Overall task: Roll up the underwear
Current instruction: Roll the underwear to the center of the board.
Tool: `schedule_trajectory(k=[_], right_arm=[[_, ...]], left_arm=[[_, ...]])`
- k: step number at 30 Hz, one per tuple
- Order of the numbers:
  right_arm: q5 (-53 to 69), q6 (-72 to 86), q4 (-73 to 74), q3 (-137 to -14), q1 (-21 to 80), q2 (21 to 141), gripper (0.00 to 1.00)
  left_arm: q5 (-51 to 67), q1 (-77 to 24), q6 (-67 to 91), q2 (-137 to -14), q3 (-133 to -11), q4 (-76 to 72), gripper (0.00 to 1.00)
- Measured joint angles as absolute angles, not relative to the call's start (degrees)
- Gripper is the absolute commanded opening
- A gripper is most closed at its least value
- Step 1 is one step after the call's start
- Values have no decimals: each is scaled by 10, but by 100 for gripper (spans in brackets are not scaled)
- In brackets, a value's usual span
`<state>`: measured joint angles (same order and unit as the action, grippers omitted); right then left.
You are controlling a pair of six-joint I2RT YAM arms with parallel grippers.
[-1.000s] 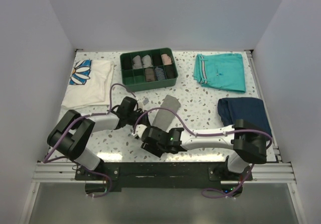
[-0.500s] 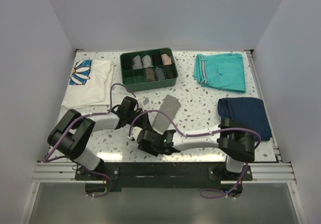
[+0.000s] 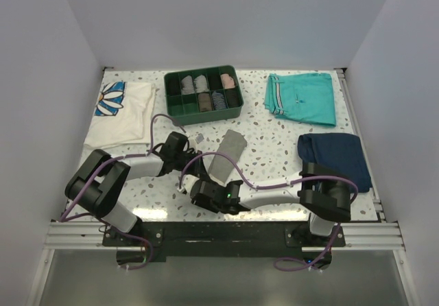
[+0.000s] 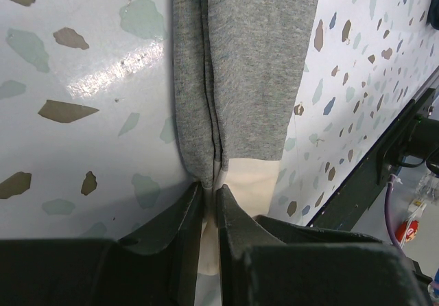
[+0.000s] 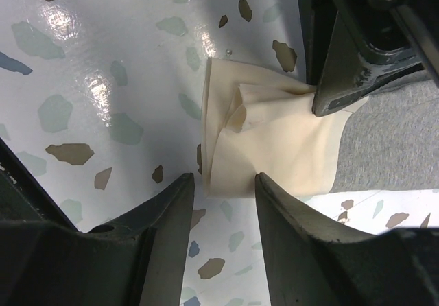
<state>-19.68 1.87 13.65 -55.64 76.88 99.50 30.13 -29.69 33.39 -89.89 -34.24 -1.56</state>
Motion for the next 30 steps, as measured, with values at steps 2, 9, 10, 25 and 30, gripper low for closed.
schedule_trajectory(k=[2,9,10,25,30], right_arm=[[-198,19,133,-554,769,995,42],[-199,22,123,-549,770,995,32],[-199,22,123,-549,770,995,30],[-202,24,103,-543,772,1001,0],[-200,26,102,-543,770,1001,0]], left_arm=[[302,-297,334,-899,-342,-16,20],[302,-297,334,-899,-342,-16,20],[302,-297,334,-899,-342,-16,20],[302,-297,334,-899,-342,-16,20],[301,-297,334,-899,-342,-16,22]])
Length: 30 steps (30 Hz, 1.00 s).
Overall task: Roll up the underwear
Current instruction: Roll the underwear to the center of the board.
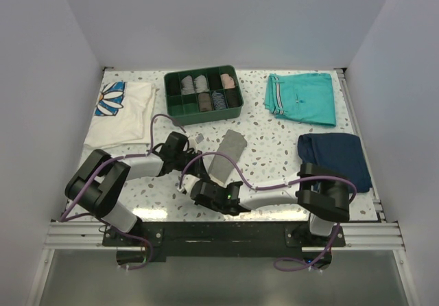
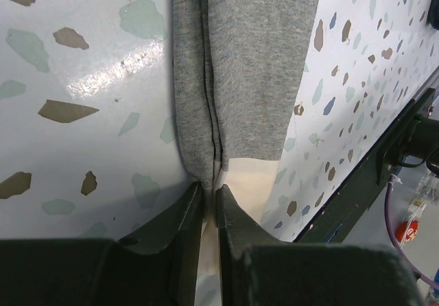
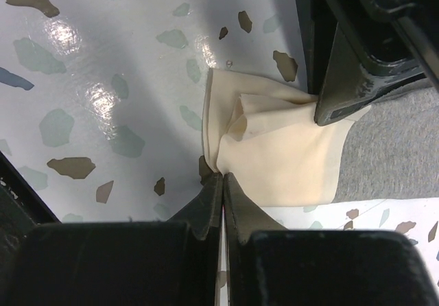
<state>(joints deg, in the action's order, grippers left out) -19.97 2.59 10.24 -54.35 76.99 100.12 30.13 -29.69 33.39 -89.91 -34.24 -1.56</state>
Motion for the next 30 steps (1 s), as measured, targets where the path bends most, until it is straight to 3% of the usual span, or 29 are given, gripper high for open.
schedule_trajectory(k=[5,12,15,30], right_arm=[[-172,39,102,-542,754,994,0],[-86,83,81,-519,705,971,0],[-52,102,72,-506,684,960,0],[90,173,36,-473,594,936,0]], left_arm=[[301,-298,334,-894,-343,-15,35],[265,-300,336,-863,-356,25,68],[230,-297,339,-852,-368,44,74],[87,-269,360,-781,-346,102,76]])
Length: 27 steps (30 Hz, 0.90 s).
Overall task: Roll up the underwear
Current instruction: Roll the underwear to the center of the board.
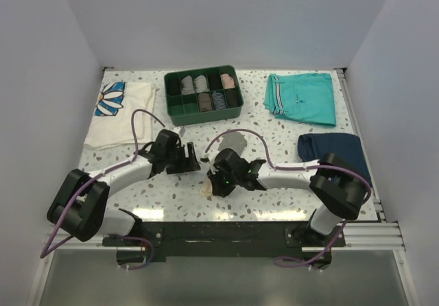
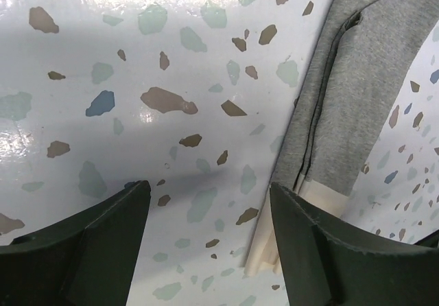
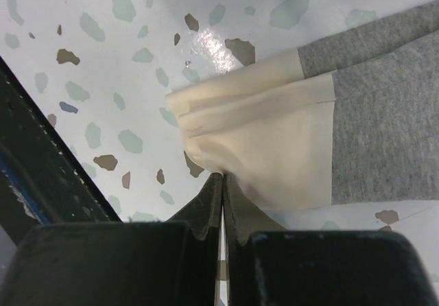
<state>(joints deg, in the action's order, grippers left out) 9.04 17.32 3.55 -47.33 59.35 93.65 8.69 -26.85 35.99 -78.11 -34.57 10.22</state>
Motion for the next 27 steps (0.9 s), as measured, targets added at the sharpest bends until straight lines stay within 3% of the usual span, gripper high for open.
schedule_trajectory(k=[10,27], right_arm=[[161,202,14,-473,546,909,0],[157,204,12,-473,483,904,0]], left_arm=[[80,-267,364,-743,-315,100,76],[88,-267,364,-725,-300,99,73]])
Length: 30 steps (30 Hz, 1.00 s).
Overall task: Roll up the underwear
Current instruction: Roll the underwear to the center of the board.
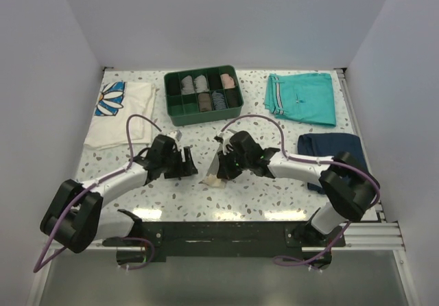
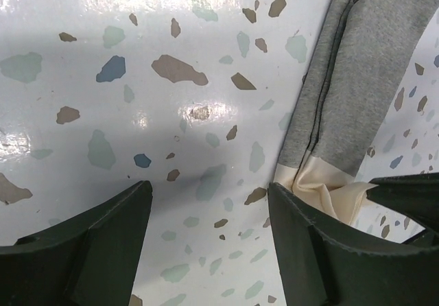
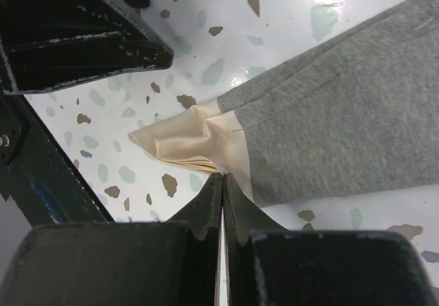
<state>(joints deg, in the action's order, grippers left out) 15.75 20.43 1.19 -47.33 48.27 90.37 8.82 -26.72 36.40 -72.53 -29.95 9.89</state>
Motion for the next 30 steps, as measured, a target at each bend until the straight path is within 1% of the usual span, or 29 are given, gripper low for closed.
schedule_trajectory(k=[9,18,24,28,30], right_arm=[[137,205,12,-473,470,911,0],[95,204,29,-473,468,917,0],[84,204,34,-473,468,918,0],[84,204,34,-473,468,919,0],[83,204,34,-473,468,919,0]], left_arm=[[124,-267,364,-687,-267,85,75],[168,-266,368,-621,-225,49,72],[206,-266,368,-614,-216,9,72],[242,-266,368,-618,-209,-32,76],[257,-266,369,-630,-201,-57,76]])
